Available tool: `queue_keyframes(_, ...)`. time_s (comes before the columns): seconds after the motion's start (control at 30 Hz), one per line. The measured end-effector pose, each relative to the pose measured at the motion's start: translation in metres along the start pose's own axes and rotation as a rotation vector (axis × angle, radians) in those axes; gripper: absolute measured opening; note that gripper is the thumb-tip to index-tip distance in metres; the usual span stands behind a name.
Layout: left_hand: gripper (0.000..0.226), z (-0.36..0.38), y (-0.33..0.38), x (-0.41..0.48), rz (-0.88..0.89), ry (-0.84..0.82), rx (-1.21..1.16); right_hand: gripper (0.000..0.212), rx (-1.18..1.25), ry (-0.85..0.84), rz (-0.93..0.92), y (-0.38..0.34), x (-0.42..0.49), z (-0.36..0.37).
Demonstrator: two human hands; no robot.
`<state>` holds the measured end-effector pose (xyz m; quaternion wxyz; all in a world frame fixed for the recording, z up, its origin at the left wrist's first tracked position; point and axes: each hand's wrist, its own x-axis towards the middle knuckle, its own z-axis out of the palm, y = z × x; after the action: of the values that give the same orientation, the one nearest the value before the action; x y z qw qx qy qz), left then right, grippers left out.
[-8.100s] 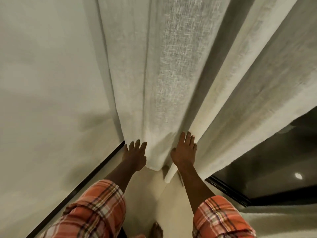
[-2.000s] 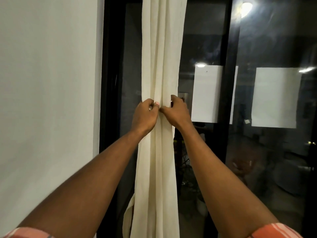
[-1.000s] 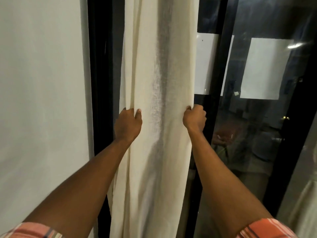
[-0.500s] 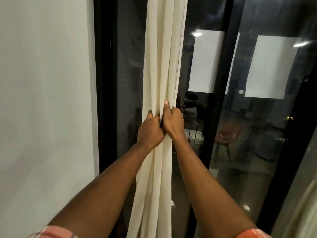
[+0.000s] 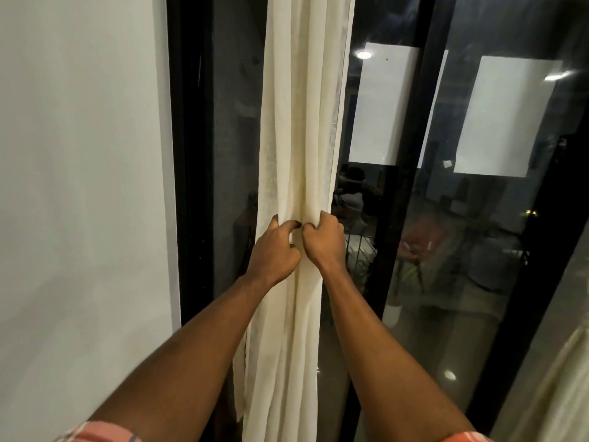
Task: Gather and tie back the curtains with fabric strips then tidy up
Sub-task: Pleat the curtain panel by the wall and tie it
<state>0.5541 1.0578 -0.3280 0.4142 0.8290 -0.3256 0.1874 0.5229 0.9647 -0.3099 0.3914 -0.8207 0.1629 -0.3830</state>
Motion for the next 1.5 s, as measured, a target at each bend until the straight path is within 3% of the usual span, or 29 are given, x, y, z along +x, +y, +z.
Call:
queue_keyframes(0.27, 0.014, 0.010, -0.029, 0.003, -0.034, 0.242, -0.077, 0.026, -0.035, 0.047, 0.084, 0.019, 0.005, -0.008)
queue_keyframes(0.33, 0.020, 0.010, -0.032, 0.001, -0.067, 0.272, -0.104, 0.035, -0.023, 0.072, 0.105, 0.022, 0.004, -0.014)
queue_keyframes(0.53, 0.065, 0.011, -0.023, -0.006, -0.073, 0.288, -0.230, 0.030, -0.007, 0.121, 0.077, 0.036, 0.001, -0.013)
queue_keyframes(0.6, 0.069, 0.014, -0.021, -0.004, -0.067, 0.270, -0.208, 0.028, 0.011, 0.076, 0.042, 0.036, 0.001, -0.009)
queue_keyframes(0.8, 0.030, 0.020, -0.031, -0.002, -0.076, 0.249, -0.078, 0.027, 0.023, -0.021, 0.037, 0.043, 0.007, -0.009)
queue_keyframes(0.97, 0.030, 0.011, -0.044, -0.006, -0.125, 0.317, -0.081, 0.027, -0.141, 0.304, 0.233, 0.051, 0.012, -0.025)
queue_keyframes(1.03, 0.028, 0.008, -0.046, -0.009, -0.124, 0.295, -0.117, 0.026, -0.155, 0.348, 0.248, 0.050, 0.011, -0.027)
queue_keyframes(1.23, 0.025, 0.018, -0.039, -0.010, -0.089, 0.147, -0.214, 0.028, 0.020, 0.066, 0.032, 0.043, 0.000, 0.000)
queue_keyframes(1.37, 0.023, 0.022, -0.030, -0.010, -0.035, 0.017, -0.248, 0.046, 0.223, -0.185, -0.040, 0.033, -0.011, 0.016)
queue_keyframes(1.43, 0.028, 0.023, -0.029, -0.010, -0.037, -0.016, -0.248, 0.060, 0.239, -0.208, -0.056, 0.033, -0.013, 0.022)
queue_keyframes(1.5, 0.032, 0.023, -0.030, -0.012, -0.064, -0.033, -0.240, 0.059, 0.202, -0.195, -0.067, 0.035, -0.012, 0.024)
